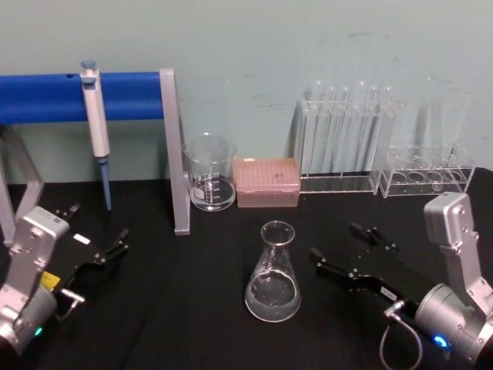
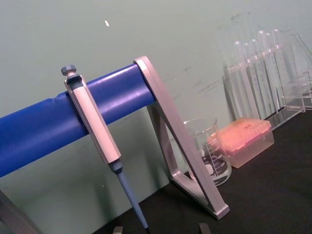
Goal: Grasp the erlenmeyer flask with one hand, shake it three times, then place it back.
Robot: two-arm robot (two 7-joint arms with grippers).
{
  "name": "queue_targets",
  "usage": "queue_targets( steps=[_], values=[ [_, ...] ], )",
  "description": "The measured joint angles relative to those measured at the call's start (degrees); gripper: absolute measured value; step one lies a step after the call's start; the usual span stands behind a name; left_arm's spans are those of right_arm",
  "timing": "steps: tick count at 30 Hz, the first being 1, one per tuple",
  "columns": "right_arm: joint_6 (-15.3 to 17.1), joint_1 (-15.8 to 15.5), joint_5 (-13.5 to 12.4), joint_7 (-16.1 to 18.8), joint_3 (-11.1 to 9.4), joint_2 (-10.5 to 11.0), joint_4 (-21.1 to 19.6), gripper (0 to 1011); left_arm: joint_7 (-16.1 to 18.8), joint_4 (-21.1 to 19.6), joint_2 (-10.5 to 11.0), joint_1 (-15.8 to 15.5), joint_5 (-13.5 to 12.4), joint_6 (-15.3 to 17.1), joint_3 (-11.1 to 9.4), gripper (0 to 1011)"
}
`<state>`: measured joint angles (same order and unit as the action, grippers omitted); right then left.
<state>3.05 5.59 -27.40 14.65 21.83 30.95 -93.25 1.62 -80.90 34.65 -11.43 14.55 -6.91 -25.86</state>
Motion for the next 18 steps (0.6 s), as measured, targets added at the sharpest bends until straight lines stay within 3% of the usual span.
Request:
queue_targets(
  steps=[18],
  values=[
    [1.8, 1.7, 1.4, 6.1, 2.3, -4.0, 1.0, 1000, 0.0, 0.0, 0.0, 0.0, 0.0, 0.0, 0.0, 1001]
  ],
)
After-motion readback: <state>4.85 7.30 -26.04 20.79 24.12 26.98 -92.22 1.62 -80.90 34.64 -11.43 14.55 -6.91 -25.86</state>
